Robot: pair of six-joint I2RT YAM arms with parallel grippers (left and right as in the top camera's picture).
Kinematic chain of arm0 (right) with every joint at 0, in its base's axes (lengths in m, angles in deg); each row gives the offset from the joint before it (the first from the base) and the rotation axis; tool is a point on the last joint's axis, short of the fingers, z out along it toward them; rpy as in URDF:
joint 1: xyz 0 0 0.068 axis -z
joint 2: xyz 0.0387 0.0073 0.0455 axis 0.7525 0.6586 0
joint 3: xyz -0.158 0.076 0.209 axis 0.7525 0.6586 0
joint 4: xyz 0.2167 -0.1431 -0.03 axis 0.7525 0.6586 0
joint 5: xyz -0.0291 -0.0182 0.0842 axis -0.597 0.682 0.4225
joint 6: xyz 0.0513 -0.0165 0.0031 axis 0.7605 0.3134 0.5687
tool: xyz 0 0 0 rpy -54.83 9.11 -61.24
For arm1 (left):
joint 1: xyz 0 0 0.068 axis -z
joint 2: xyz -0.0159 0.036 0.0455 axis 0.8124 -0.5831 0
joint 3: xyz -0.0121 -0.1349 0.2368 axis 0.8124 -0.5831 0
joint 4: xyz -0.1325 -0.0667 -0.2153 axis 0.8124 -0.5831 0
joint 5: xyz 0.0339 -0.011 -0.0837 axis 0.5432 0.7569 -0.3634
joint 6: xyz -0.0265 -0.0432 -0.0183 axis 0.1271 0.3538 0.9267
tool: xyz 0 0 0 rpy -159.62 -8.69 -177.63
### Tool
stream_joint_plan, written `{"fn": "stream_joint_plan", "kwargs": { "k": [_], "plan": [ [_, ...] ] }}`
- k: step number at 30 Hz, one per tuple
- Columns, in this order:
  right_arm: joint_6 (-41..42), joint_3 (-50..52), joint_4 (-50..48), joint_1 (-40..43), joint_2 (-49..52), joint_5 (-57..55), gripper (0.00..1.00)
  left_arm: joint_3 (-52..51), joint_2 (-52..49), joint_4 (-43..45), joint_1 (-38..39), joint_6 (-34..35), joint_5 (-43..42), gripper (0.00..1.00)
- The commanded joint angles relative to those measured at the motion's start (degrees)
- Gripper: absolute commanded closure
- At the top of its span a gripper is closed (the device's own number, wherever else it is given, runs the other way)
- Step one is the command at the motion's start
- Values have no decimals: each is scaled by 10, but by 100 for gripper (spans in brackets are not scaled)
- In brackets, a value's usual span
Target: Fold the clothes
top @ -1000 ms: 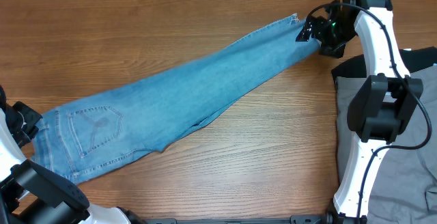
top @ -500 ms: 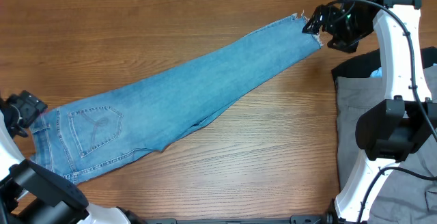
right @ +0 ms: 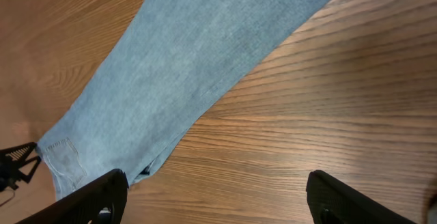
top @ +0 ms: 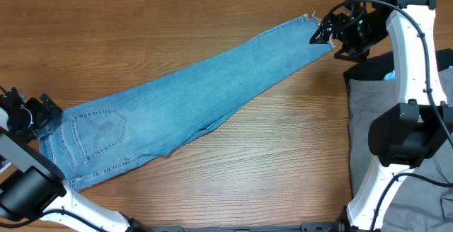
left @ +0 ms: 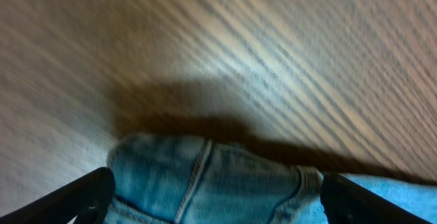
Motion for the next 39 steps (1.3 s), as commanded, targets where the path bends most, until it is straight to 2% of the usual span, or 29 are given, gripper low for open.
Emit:
{"fn": "stream_joint_plan", "kwargs": {
  "k": [1,5,6,7,8,10,14,18,22,27,30,34,39],
  "plan": [
    [-7,-5,-7,-15,-9,7,13,3,-11,15,-3,-31,-17,6],
    [-7,-5,-13,-26,-9,5,13,4,-11,8,-4,-4,-26,12],
    [-4,-5,-19,-26,-9,5,13,4,-11,1,-3,5,-41,32],
    [-3,-5,-23,-26,-9,5,13,4,-11,-3,-3,5,-53,39],
    [-3,-5,-30,-26,-9,5,13,4,-11,-10,-3,5,-69,52],
    [17,-5,-40,-26,-9,-1,11,6,-10,-29,-3,5,-105,71],
    [52,-4,-44,-26,-7,-49,5,36,-10,-83,-3,3,-141,80],
    [53,9,-37,-34,-4,-58,5,118,-7,-177,-3,-22,-192,82],
    [76,39,-49,-44,-3,-77,8,212,33,-281,7,-57,-227,79],
    [119,95,-159,-42,1,-134,8,225,143,-306,50,-61,-211,71],
    [129,126,-225,-34,8,-187,11,225,211,-321,94,-43,-154,64],
    [131,179,-311,-12,27,-188,16,225,284,-355,159,13,-59,53],
    [99,200,-320,-8,51,-160,15,220,305,-451,196,122,73,47]
  ]
}}
